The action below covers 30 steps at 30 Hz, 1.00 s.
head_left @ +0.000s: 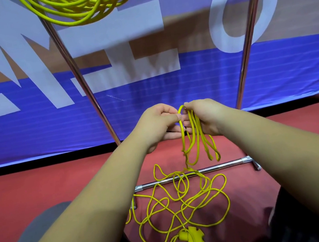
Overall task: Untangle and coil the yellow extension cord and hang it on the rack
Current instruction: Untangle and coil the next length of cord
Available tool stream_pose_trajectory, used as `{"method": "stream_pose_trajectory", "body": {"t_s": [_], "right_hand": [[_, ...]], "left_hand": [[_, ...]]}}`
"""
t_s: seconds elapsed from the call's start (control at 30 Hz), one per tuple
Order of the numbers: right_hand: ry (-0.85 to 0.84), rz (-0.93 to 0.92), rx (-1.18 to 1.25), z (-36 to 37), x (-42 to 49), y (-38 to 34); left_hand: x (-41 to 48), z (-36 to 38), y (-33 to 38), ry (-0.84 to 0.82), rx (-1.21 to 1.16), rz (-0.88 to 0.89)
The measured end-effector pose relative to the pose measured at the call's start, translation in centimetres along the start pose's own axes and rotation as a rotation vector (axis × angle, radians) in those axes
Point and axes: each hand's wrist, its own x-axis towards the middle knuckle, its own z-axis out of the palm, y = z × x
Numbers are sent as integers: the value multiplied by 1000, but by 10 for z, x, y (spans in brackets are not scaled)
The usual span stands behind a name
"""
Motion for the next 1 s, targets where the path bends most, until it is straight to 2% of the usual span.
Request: {"method": "stream_pose_trajectory", "body": {"t_s": [0.13,0.23,0.33,0.43,0.53,0.6,0.83,1.0], "right_hand": [[20,-59,110,4,-2,0],[42,-101,106,4,-3,0],[40,-114,148,2,-4,-3],[56,-150,141,2,-6,-6],[64,-170,190,3,-5,-9],[55,-173,242,3,-7,-11],[-72,-165,432,9,-16,-11],[-61,-175,458,8,-15,-15]], "left_hand": [[-4,6,-4,-33,0,-14],[2,8,-13,26,80,-31],[15,4,-28,117,410,-15],[17,0,-39,17,677,-49],[13,-2,-48,-197,717,-60],[12,0,-50,-265,759,-22],[9,17,-67,-261,644,55],[10,21,-68,-178,635,118]]}}
